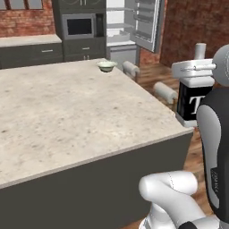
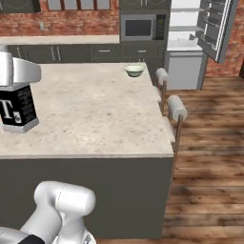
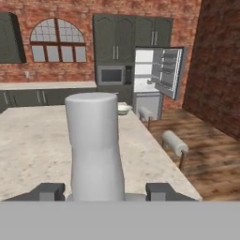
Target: There is a bowl on the dining counter. Grab a lemon wedge from the fridge and place it in the bowl. Then get the liquor bottle and glass cup from the cabinet and place them next to the bowl.
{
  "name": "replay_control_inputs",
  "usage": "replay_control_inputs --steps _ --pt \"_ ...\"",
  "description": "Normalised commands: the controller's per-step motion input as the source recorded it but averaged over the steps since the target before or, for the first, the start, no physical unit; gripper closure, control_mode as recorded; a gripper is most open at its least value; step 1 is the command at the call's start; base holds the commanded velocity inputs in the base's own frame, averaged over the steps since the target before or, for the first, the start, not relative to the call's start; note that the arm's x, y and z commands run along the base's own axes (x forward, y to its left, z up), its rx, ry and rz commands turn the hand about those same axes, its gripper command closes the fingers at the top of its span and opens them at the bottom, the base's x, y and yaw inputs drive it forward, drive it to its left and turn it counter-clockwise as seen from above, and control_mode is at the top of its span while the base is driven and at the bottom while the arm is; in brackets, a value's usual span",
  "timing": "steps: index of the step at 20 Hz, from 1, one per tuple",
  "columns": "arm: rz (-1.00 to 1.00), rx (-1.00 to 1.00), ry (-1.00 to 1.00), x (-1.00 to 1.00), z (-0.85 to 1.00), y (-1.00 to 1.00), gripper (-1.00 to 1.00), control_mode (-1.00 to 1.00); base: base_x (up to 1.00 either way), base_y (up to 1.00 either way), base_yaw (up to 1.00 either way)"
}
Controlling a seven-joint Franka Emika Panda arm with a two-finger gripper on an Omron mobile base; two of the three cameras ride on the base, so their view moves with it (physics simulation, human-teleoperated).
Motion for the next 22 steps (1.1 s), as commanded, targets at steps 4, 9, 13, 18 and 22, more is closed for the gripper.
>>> replay_control_inputs --steps 4,9,13,18,22 --pt "0.00 0.00 0.00 0.00 0.00 0.00 1.00 1.00 0.31 -1.00 0.14" --pt "0.00 0.00 0.00 0.00 0.00 0.00 1.00 1.00 0.33 -1.00 0.14" --pt "0.00 0.00 0.00 0.00 0.00 0.00 1.00 1.00 0.34 -1.00 0.17" --pt "0.00 0.00 0.00 0.00 0.00 0.00 1.00 1.00 0.35 -1.00 0.20" --pt "0.00 0.00 0.00 0.00 0.00 0.00 1.00 1.00 0.37 -1.00 0.25"
